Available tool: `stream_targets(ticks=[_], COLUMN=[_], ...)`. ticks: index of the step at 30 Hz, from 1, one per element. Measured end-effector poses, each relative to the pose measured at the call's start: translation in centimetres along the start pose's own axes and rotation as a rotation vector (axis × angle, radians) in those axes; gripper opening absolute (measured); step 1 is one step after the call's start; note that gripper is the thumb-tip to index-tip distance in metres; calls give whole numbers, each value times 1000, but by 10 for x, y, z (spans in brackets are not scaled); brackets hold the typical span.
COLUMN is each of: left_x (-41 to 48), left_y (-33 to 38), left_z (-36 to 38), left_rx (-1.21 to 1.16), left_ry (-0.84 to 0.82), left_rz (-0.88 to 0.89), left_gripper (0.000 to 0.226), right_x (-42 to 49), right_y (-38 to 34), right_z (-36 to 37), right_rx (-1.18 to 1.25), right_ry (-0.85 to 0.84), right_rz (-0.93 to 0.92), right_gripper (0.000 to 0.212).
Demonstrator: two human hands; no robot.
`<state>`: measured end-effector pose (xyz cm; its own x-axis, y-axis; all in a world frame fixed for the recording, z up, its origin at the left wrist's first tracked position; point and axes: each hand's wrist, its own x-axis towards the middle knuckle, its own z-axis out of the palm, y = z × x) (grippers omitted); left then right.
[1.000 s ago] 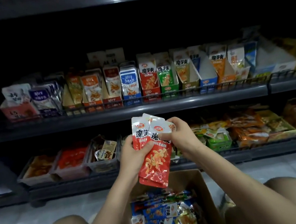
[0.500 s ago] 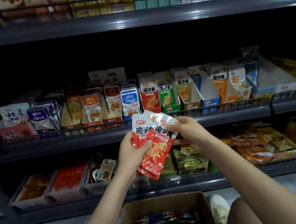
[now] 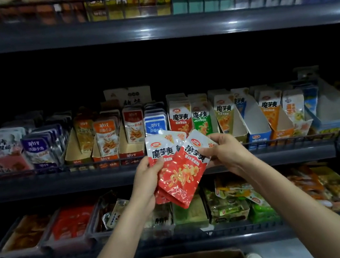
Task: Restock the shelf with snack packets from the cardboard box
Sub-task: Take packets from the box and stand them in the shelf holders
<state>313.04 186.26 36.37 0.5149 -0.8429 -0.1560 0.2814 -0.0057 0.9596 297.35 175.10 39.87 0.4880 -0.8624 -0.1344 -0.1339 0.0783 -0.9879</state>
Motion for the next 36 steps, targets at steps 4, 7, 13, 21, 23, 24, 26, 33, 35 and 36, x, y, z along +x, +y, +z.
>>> stream_targets(ticks=[4, 7, 13, 21, 23, 24, 26, 33, 35, 36], left_x=[20, 34, 57, 66, 68, 68, 69, 69, 69, 69], left_y=[10, 17, 26, 23, 21, 20, 19, 18, 18, 18], left_z=[-17, -28, -45, -55, -56, -56, -55, -49, -47, -47], left_rx=[-46, -41, -55, -54, -49, -46, -43, -36, -29, -27], left_ry=[75, 134, 209, 212, 209, 208, 206, 210, 209, 208], left_rz=[46, 82, 141, 187, 189, 189, 191, 204, 214, 221], left_gripper=[16, 17, 23, 17, 21, 23, 23, 13, 13, 12], right_x=[22, 48, 110, 128, 125, 125, 129, 156, 157, 157], right_y=[-25, -39, -40, -25, -24, -23, -20, -4, 0, 1], right_z=[-18, -24, -6, 10, 7, 6, 6, 14, 13, 12], right_rx=[32, -4, -492, -808, -826, -843, -919, -1138, -1190, -1221], right_ry=[186, 365, 422, 250, 213, 194, 195, 434, 494, 527], right_rz=[-166, -390, -643, -478, -460, -463, -494, -676, -721, -753], right_gripper=[12, 8, 12, 30, 45, 50, 54, 51, 54, 56])
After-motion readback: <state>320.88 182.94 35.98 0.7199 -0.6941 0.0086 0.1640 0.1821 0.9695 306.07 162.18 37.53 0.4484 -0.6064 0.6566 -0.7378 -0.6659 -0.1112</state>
